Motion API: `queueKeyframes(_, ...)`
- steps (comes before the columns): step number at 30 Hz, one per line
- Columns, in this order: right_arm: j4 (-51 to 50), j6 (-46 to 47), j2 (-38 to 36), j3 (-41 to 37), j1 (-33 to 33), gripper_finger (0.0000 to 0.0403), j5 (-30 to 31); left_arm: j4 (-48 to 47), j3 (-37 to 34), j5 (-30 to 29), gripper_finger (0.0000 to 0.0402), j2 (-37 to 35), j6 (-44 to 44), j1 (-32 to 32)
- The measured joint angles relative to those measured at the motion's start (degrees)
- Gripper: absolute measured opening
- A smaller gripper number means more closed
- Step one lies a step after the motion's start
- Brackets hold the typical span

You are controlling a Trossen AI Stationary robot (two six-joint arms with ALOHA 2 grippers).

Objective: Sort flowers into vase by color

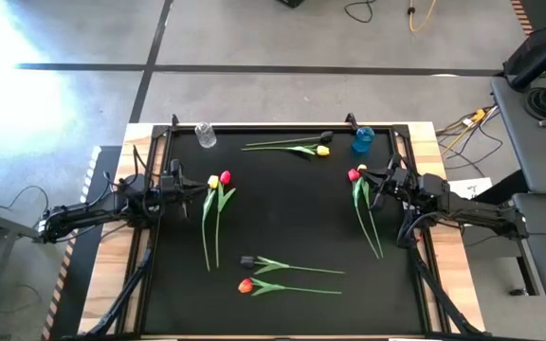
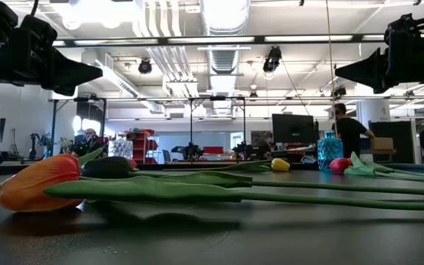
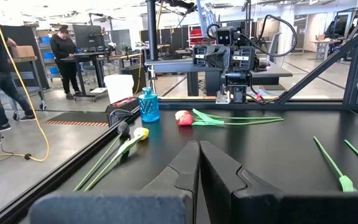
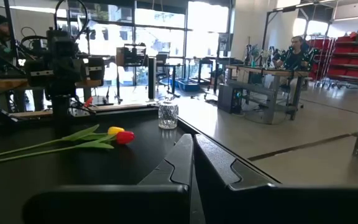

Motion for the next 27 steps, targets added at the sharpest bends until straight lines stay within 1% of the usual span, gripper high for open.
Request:
queueKeyframes(21, 0.24, 0.0, 0.02, 0.01, -0.02, 0.0009, 0.0, 0.0, 0.01, 0.02, 0.0, 0.0, -0.02, 0.0)
queueKeyframes(25, 1.24, 0.0, 0.02, 0.02, 0.0, 0.0009, -0.01, 0.01, 0.01, 0.02, 0.0, 0.0, -0.02, 0.01)
queueKeyframes(27, 3.64, 1.22, 0.04, 0.02, 0.0, 0.0009, -0.12, 0.0, 0.01, 0.02, 0.0, 0.0, 0.0, 0.01)
